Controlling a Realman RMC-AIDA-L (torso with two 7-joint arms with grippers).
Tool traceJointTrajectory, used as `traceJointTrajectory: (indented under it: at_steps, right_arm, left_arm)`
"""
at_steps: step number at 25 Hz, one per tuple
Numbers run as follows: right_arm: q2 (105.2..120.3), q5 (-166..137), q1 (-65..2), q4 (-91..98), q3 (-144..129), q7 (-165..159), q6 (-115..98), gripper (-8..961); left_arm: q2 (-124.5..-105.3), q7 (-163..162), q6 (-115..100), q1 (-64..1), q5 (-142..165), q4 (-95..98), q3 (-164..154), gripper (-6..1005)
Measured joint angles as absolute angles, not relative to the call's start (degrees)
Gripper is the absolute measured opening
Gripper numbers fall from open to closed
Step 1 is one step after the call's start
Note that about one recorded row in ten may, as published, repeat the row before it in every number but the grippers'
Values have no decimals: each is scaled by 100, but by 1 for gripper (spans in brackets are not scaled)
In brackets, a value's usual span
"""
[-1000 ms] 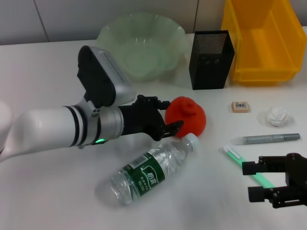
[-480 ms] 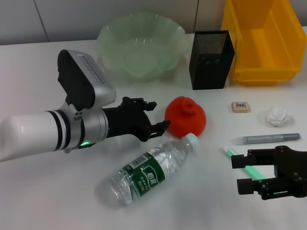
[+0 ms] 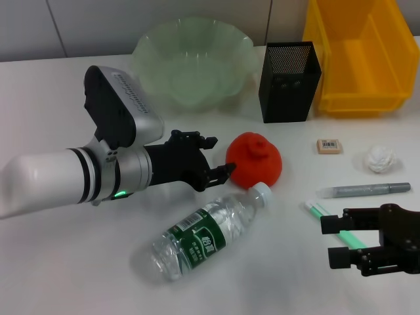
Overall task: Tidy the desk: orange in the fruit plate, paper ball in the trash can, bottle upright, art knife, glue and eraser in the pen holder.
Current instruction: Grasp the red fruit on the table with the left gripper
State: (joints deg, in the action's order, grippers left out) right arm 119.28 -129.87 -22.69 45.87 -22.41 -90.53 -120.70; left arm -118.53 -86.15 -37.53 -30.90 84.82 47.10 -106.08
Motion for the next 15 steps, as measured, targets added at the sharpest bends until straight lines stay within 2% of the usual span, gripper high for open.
traceJointTrajectory:
  at_steps: [15]
  right_arm:
    - [11926, -12981, -2087, 4563, -2212, -9043, -12042, 759]
  left_arm:
    - [-11915, -8670, -3633, -3749, 8432, 4401, -10653, 517]
